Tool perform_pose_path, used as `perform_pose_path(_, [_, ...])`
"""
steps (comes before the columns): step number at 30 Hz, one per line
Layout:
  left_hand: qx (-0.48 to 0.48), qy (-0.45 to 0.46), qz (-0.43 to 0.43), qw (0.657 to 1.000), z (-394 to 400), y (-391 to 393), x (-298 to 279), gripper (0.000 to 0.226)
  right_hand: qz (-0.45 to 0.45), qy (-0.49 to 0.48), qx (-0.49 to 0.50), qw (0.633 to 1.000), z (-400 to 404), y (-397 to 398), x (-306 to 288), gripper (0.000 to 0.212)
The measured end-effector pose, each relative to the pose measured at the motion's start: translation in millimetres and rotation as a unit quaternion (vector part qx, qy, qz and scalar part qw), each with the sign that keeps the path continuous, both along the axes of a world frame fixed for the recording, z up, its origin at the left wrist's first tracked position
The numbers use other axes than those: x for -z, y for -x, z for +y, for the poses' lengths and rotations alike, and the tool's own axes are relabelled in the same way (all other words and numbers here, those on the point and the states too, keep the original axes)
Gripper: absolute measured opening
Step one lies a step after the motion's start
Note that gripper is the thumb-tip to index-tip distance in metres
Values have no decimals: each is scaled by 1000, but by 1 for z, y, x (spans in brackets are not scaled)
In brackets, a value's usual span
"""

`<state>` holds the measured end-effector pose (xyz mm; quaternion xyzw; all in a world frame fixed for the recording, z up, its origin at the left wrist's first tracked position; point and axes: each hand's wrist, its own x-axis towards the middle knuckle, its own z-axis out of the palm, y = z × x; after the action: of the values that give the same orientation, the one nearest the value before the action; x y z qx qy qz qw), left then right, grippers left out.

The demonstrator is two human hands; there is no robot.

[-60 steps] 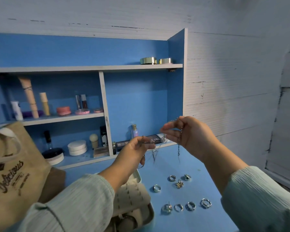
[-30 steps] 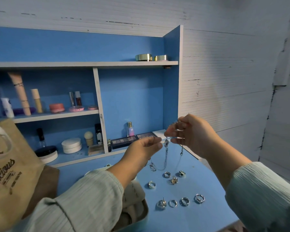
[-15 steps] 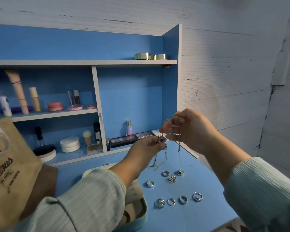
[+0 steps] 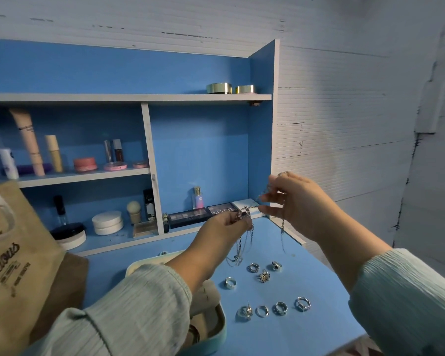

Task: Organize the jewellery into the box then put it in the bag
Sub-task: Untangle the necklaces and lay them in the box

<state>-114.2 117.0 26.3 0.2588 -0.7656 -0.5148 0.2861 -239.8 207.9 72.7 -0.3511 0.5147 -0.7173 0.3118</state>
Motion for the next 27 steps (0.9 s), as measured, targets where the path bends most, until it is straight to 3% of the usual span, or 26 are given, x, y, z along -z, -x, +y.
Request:
perform_pose_path(4, [6, -6, 20, 1000, -2, 0, 1, 14, 31, -21, 49, 998, -1, 1, 1, 29])
perform_pose_path(17, [19, -12, 30, 999, 1, -3, -1, 8, 129, -42, 57, 989, -2, 1, -5, 31])
perform_pose_path(27, [25, -45, 59, 997, 5, -3, -6, 8, 284, -80, 66, 953, -1, 3, 0, 30])
